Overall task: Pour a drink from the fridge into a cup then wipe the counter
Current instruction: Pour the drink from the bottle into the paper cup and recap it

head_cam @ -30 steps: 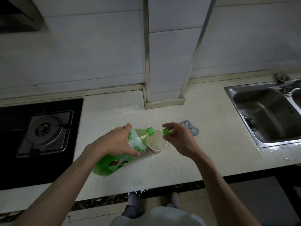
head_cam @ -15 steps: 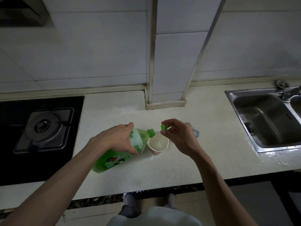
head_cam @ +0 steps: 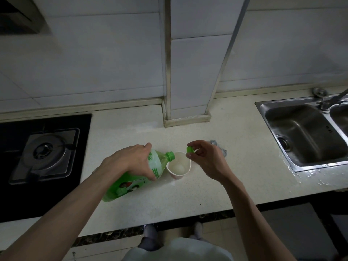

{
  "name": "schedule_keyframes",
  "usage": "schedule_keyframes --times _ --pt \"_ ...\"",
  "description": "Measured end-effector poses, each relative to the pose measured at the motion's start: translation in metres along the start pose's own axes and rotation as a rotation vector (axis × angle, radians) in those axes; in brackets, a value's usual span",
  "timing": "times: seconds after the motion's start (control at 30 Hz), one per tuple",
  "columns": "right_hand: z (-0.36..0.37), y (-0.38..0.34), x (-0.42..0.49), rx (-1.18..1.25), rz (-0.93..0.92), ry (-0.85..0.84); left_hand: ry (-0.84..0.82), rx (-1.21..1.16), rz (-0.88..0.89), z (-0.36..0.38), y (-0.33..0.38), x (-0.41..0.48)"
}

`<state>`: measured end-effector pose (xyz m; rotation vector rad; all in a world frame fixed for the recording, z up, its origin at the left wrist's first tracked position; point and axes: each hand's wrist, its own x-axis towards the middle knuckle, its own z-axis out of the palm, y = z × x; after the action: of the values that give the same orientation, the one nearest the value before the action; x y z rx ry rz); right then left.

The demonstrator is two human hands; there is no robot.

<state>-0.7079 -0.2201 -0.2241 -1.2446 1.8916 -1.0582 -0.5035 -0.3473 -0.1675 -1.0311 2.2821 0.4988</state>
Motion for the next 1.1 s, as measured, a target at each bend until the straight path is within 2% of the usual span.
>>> schedule_keyframes --times 1.1 --pt "-0.0062 0.0074 -0.0083 -0.02 0.012 -0.003 -0.059 0.036 -0.028 -0.0001 0.0092 -0.0006"
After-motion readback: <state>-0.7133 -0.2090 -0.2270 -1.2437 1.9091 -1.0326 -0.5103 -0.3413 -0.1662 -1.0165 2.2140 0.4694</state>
